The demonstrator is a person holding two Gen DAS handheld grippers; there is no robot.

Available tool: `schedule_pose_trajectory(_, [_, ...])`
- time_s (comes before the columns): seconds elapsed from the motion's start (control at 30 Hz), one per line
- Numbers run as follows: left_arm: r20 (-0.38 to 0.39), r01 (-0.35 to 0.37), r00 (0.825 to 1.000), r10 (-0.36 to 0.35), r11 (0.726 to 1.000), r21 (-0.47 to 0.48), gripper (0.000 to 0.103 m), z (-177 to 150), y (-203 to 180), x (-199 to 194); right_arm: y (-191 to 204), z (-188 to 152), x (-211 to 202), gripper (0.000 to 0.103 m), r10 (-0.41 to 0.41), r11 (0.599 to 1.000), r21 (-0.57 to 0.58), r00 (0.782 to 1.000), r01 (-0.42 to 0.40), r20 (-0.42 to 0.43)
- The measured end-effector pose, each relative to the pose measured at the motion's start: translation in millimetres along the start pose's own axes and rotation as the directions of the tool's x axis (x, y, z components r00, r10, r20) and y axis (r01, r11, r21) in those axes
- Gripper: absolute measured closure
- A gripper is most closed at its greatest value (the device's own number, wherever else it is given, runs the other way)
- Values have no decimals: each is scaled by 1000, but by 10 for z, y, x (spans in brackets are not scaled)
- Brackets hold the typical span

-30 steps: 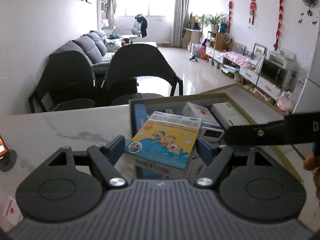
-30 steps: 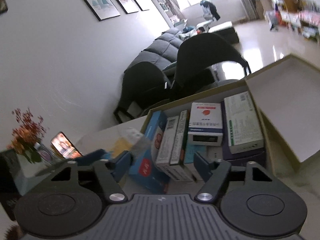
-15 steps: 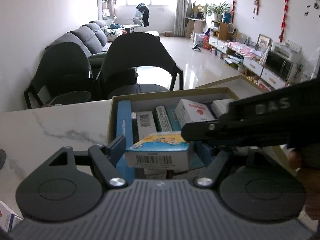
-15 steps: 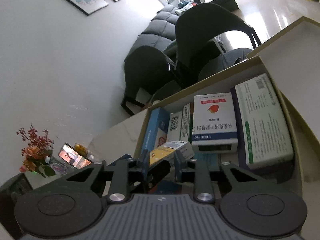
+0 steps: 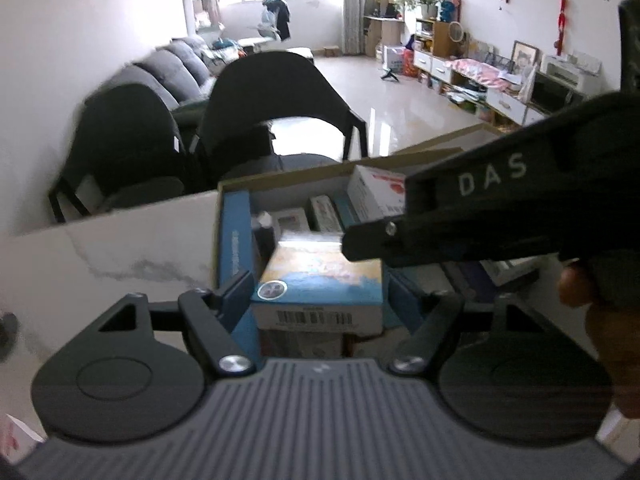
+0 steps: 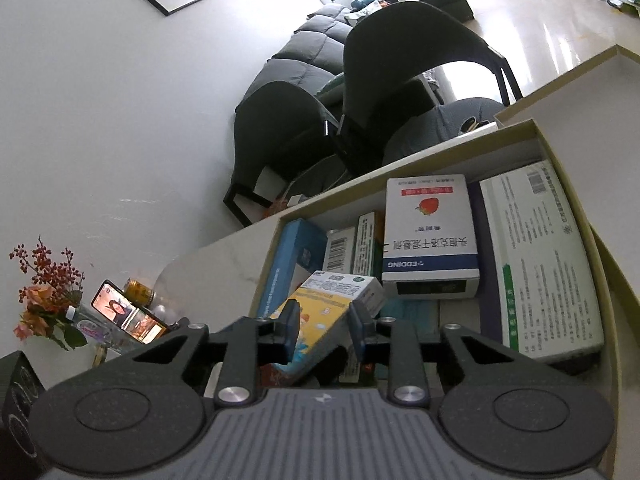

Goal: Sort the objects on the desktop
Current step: 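Lower the yellow box into the beige box with the left gripper while the right gripper pushes boxes aside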

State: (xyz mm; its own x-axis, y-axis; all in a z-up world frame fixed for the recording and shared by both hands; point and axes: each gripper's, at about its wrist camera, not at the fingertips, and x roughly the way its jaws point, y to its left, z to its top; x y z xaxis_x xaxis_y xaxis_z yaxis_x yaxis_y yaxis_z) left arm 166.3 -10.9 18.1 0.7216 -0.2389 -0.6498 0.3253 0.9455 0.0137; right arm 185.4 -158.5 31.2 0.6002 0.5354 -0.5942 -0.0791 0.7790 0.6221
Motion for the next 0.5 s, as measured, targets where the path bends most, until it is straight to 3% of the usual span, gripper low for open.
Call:
schedule_pose_trajectory(0.27, [1, 14, 1000, -14, 1000, -19, 29, -51, 62, -25, -21, -99, -128, 58, -36, 999, -38, 999, 37, 37])
schedule_pose_trajectory(0.4, [31, 4, 1000, -3, 999, -38, 28, -63, 118, -150, -35, -166, -215, 52, -85, 993, -74, 995, 89, 58])
schedule_pose_trajectory(0.47, [52, -1, 999, 3, 999, -50, 27, -72, 149, -238, -36, -203, -241, 43, -115, 988, -98, 991, 121, 66])
schedule_pose_trajectory(0.5, [63, 0, 998, 3, 998, -55, 26, -76, 164, -280, -26, -226, -250, 42, -129, 984, -114, 989, 136, 70])
